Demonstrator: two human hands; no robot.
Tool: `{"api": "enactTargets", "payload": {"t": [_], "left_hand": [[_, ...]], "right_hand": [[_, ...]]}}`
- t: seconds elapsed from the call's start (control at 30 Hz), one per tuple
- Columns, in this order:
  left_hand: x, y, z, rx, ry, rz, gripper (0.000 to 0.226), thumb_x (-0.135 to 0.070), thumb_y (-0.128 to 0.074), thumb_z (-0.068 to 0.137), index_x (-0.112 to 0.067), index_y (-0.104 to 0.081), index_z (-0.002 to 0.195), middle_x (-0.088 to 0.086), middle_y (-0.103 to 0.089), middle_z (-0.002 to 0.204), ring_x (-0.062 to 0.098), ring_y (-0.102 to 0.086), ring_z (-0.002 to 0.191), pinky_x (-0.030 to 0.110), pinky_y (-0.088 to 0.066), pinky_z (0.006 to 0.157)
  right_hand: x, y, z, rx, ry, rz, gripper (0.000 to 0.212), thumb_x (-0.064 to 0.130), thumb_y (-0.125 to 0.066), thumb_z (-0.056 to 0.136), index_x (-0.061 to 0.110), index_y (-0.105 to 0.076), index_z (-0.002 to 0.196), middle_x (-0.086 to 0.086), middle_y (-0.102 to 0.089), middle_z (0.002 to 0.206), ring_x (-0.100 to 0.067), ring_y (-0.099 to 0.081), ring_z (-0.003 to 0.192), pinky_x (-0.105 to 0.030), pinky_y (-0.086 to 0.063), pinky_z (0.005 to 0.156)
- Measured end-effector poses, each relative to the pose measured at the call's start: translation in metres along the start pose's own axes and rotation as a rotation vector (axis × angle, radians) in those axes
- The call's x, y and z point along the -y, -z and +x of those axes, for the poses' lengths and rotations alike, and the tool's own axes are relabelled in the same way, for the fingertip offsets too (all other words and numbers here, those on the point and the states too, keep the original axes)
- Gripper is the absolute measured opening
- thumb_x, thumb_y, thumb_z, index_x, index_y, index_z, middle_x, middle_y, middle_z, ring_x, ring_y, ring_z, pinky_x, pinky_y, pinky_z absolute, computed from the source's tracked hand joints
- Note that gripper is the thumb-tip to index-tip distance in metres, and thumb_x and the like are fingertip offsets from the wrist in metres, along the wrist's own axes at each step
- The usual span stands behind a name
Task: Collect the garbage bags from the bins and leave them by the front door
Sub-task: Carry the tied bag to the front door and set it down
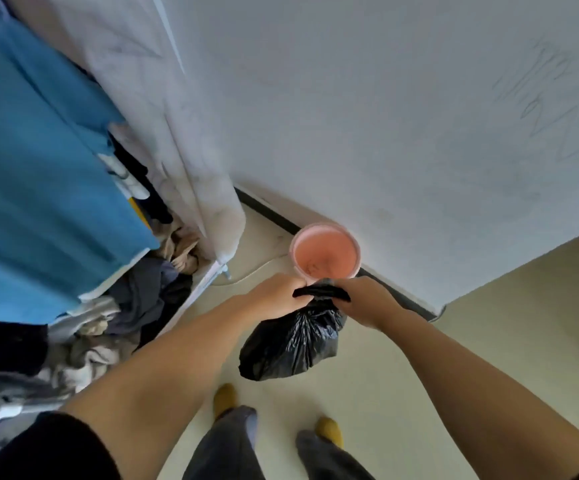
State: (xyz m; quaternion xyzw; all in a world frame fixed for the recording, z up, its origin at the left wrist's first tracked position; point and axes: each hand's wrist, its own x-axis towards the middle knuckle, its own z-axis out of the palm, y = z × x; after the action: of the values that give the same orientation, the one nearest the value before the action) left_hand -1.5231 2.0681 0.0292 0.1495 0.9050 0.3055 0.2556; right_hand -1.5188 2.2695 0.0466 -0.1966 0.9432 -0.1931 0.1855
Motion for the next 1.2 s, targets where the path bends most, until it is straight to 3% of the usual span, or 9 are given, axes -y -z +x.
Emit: {"api": "enactTargets", "payload": {"t": [0.07,0.13,0.2,0.4,0.57,0.8,0.97,1.07,1.2], "left_hand": [[-0.004,-0.013,-0.036,-0.131,0.147,-0.076,0.026,-0.033,-0.052,0.092,-0.027,-0.05,0.067,-0.005,-0.056,0.066,0.011,-0.055,0.062,0.023,-0.039,0.053],[0.0,-0.014,-0.038,-0.113,0.19,-0.113,0.025,-0.033,-0.051,0.091,-0.011,-0.063,0.086,0.008,-0.066,0.082,0.022,-0.062,0.079,0.037,-0.049,0.071],[-0.001,-0.033,-0.092,-0.29,0.329,-0.212,0.027,-0.032,-0.05,0.091,-0.01,-0.064,0.096,0.009,-0.068,0.092,0.023,-0.062,0.088,0.039,-0.05,0.08],[-0.006,-0.051,-0.178,-0.507,0.492,-0.337,0.021,-0.028,-0.054,0.087,-0.021,-0.055,0.068,0.0,-0.057,0.069,0.019,-0.055,0.069,0.031,-0.038,0.061],[-0.011,-0.101,-0.283,-0.715,0.688,-0.438,0.021,-0.023,-0.055,0.089,-0.005,-0.064,0.087,0.013,-0.066,0.084,0.022,-0.06,0.077,0.033,-0.043,0.066],[-0.037,-0.204,-0.44,-0.846,0.969,-0.446,0.028,-0.024,-0.051,0.09,-0.024,-0.043,0.064,-0.005,-0.046,0.062,0.021,-0.051,0.068,0.031,-0.035,0.06],[-0.074,-0.278,-0.557,-0.967,1.136,-0.512,0.019,-0.025,-0.049,0.089,-0.009,-0.058,0.084,0.008,-0.062,0.078,0.024,-0.058,0.074,0.035,-0.045,0.066],[-0.099,-0.321,-0.622,-1.023,1.236,-0.541,0.021,-0.022,-0.046,0.089,-0.008,-0.052,0.075,0.006,-0.056,0.068,0.024,-0.054,0.07,0.034,-0.042,0.063],[-0.127,-0.379,-0.693,-1.141,1.354,-0.618,0.02,-0.019,-0.047,0.09,-0.008,-0.051,0.075,0.002,-0.049,0.065,0.021,-0.048,0.066,0.028,-0.036,0.06]], "right_hand": [[0.009,-0.001,0.006,0.123,0.196,-0.081,0.028,0.025,-0.046,0.094,0.025,-0.06,0.119,0.004,-0.068,0.091,-0.015,-0.058,0.072,-0.024,-0.043,0.061],[0.011,0.002,0.012,0.105,0.206,-0.097,0.026,0.026,-0.047,0.093,0.02,-0.06,0.115,0.001,-0.068,0.101,-0.021,-0.062,0.087,-0.033,-0.047,0.076],[0.041,-0.004,0.013,0.24,0.41,-0.202,0.022,0.029,-0.048,0.092,0.015,-0.059,0.104,-0.004,-0.066,0.097,-0.026,-0.062,0.087,-0.035,-0.046,0.071],[0.098,-0.029,0.016,0.244,0.706,-0.321,0.022,0.035,-0.049,0.089,0.017,-0.06,0.097,-0.004,-0.067,0.092,-0.023,-0.061,0.081,-0.027,-0.034,0.061],[0.183,-0.078,-0.017,0.393,0.957,-0.359,0.018,0.031,-0.053,0.089,0.015,-0.059,0.095,-0.008,-0.066,0.092,-0.027,-0.061,0.085,-0.033,-0.043,0.067],[0.292,-0.162,-0.137,0.562,1.262,-0.407,0.017,0.029,-0.053,0.09,0.024,-0.045,0.076,-0.006,-0.061,0.079,-0.024,-0.057,0.075,-0.03,-0.035,0.06],[0.361,-0.22,-0.249,0.548,1.469,-0.442,0.018,0.028,-0.056,0.087,0.02,-0.046,0.073,0.004,-0.047,0.064,-0.021,-0.051,0.062,-0.031,-0.031,0.052],[0.397,-0.254,-0.318,0.609,1.557,-0.441,0.013,0.028,-0.055,0.087,0.016,-0.056,0.08,-0.004,-0.063,0.071,-0.024,-0.059,0.066,-0.036,-0.045,0.057],[0.439,-0.296,-0.402,0.731,1.664,-0.486,0.018,0.029,-0.052,0.089,0.022,-0.047,0.074,0.0,-0.058,0.069,-0.023,-0.055,0.064,-0.033,-0.043,0.057]]}}
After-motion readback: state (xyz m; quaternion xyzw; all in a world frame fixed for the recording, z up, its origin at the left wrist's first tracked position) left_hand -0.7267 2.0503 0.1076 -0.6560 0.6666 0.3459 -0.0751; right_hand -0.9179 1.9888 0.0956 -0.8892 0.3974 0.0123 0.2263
